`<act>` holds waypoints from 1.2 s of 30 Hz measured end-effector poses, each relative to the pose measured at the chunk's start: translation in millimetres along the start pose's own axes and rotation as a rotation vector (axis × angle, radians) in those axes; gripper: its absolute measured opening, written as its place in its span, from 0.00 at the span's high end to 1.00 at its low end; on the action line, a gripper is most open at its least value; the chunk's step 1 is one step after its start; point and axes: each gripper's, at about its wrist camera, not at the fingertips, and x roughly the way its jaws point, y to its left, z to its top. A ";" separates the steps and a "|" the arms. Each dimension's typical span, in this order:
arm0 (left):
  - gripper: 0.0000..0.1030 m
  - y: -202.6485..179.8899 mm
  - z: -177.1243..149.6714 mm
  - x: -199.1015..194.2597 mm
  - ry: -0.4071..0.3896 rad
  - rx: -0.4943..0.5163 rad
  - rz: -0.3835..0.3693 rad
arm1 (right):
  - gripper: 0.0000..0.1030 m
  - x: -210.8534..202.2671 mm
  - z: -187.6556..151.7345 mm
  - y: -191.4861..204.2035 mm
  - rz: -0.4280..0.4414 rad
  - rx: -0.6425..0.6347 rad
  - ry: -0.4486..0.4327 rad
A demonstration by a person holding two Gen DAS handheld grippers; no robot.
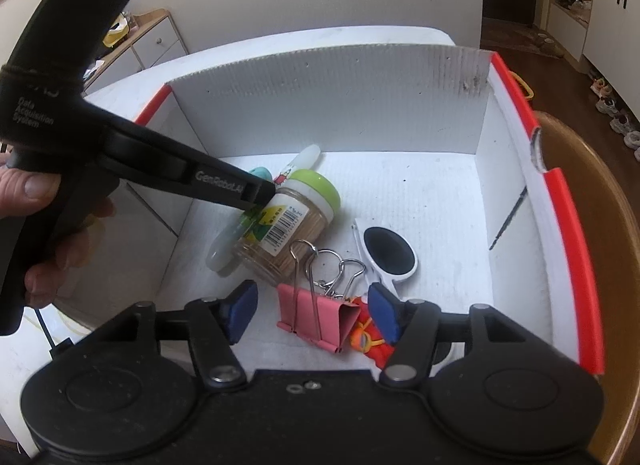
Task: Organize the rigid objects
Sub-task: 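Open the left gripper while the right gripper releases the clip into the box, then withdraw both tools from the box back toward the pile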
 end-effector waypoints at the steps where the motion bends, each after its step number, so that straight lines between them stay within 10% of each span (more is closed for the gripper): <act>1: 0.70 0.5 -1.0 -3.1 -0.007 -0.001 -0.006 | 0.40 -1.9 0.2 -0.2 -0.002 0.003 -0.004; 29: 0.70 41.8 -67.8 -125.6 -0.262 -0.008 -0.118 | 0.29 -74.7 -0.7 45.4 0.013 0.067 -0.184; 33: 0.38 58.5 -82.8 -140.2 -0.292 -0.016 -0.115 | 0.27 -79.2 -2.5 59.2 0.007 0.081 -0.203; 36: 0.34 71.7 -93.6 -150.3 -0.315 -0.020 -0.102 | 0.26 -80.2 -4.3 71.6 -0.002 0.087 -0.213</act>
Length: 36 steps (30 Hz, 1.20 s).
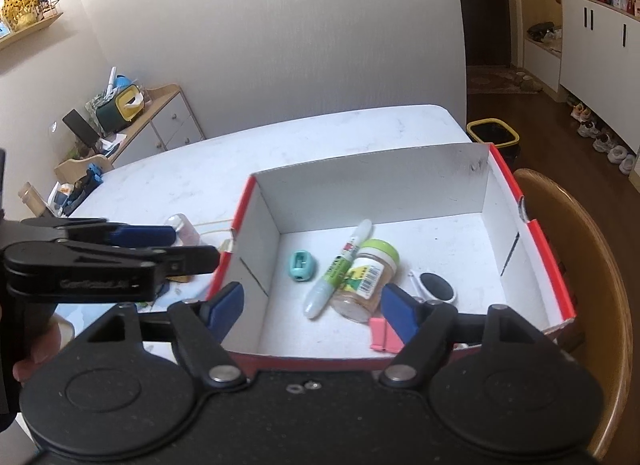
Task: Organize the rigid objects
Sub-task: 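Withdraw both tools from the box back toward the pile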
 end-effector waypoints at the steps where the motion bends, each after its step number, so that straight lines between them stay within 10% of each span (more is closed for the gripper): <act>1: 0.34 4.9 -2.0 -4.7 -0.001 -0.005 0.000 | 0.26 -0.4 -0.7 3.8 -0.001 0.004 -0.003; 17: 0.21 96.9 -55.6 -59.6 -0.003 -0.084 0.021 | 0.05 5.0 -17.2 85.9 0.014 0.019 -0.036; 36: 0.00 166.7 -102.6 -66.6 -0.012 -0.085 0.062 | 0.04 40.0 -22.8 162.6 -0.004 -0.050 0.023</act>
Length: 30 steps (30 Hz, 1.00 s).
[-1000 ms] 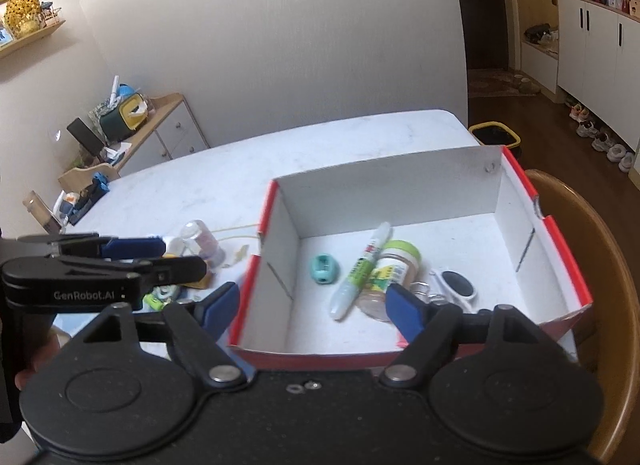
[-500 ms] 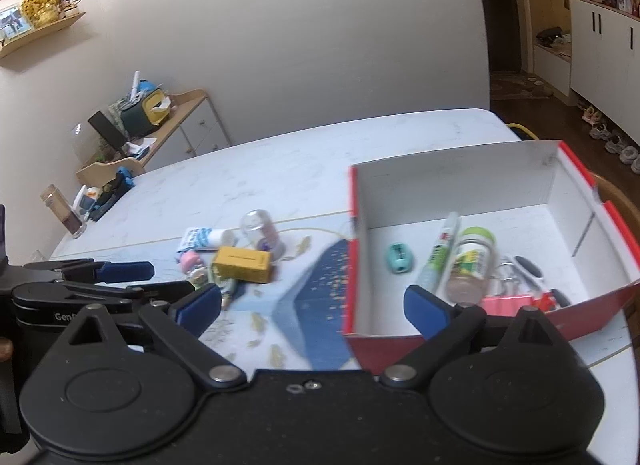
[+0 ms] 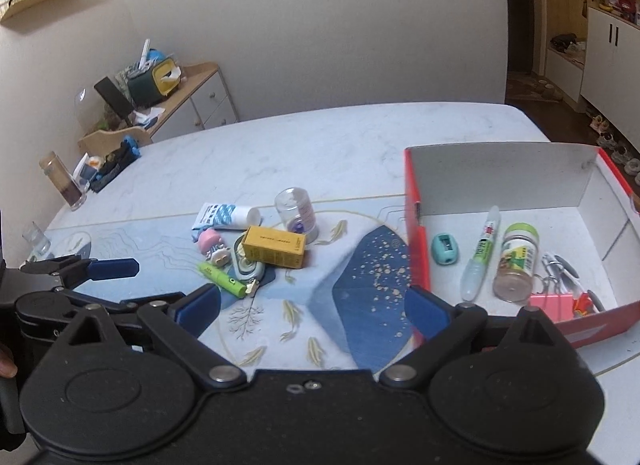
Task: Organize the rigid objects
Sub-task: 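Withdraw both tools from the box back toward the pile, then grasp the green battery with the left gripper while the right gripper grasps the yellow box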
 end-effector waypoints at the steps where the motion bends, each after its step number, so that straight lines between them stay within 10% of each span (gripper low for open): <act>1: 0.00 3.3 -1.8 1.8 -0.001 0.001 -0.001 | 0.04 3.1 0.8 1.9 0.002 -0.001 0.007; 30: 0.00 48.6 -22.2 96.6 0.053 0.024 0.035 | 0.06 143.1 34.2 42.4 -0.033 -0.034 0.189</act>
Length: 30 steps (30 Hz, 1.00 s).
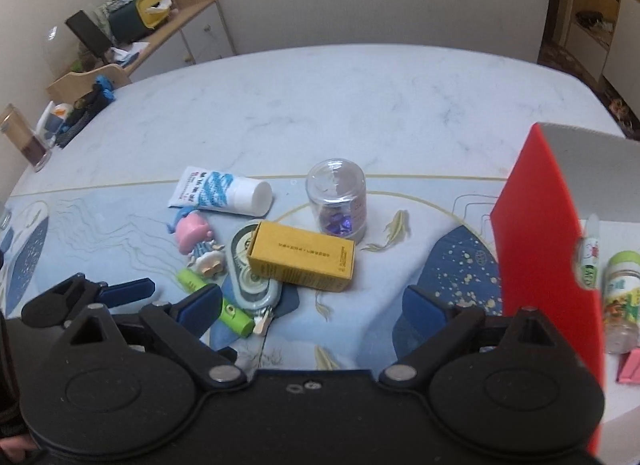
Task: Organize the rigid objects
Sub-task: 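Grasp the green battery with the left gripper while the right gripper grasps the yellow box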
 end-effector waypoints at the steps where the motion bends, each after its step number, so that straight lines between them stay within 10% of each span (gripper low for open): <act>1: 0.00 0.0 0.7 2.3 0.000 -0.001 0.003 | 0.06 3.6 2.1 -0.3 0.004 0.010 0.001; 19: 0.12 -2.0 -1.7 8.5 -0.054 0.001 -0.001 | 0.10 52.7 18.3 11.0 -0.044 0.060 0.041; 30: 0.21 -3.7 -2.0 6.0 -0.055 -0.010 0.006 | 0.31 55.0 15.3 3.6 -0.024 0.102 0.066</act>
